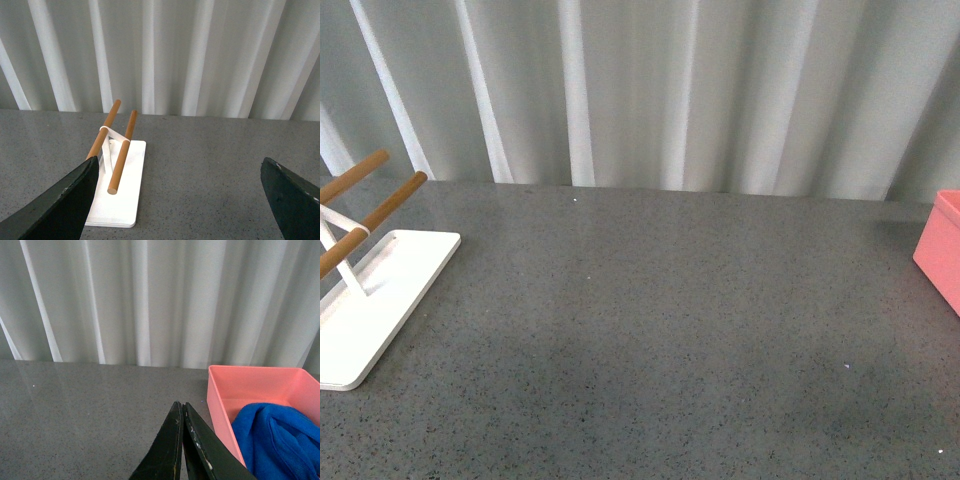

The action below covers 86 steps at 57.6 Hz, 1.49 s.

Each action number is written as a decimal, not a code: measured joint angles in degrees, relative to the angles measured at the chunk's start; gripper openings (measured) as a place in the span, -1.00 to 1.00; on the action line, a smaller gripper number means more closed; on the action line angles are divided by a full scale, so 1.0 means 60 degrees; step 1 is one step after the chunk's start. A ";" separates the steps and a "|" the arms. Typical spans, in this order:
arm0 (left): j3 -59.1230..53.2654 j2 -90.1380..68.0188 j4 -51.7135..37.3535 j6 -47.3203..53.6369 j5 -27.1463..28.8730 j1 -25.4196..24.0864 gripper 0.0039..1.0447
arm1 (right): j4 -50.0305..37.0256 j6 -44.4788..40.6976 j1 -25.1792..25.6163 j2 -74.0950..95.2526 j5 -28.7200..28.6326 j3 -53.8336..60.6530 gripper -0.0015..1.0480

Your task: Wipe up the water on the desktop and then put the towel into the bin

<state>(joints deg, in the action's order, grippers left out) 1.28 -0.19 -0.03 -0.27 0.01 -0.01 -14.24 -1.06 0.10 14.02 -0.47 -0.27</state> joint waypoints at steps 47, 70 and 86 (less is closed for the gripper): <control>0.0000 0.0011 0.0000 0.0000 0.0000 0.0000 0.88 | 0.2368 0.0015 0.0000 -0.2302 0.0007 -0.0004 -0.28; 0.0000 0.0011 0.0000 0.0000 0.0000 0.0000 0.88 | 0.2368 0.0040 0.0000 -0.2302 0.0011 -0.0004 0.87; 0.0000 0.0011 0.0000 0.0000 0.0000 0.0000 0.88 | 0.2368 0.0044 0.0000 -0.2302 0.0007 -0.0004 0.86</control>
<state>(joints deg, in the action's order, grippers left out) 1.28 -0.12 -0.03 -0.27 0.01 -0.01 -0.03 -0.80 0.10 0.21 -0.43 -0.30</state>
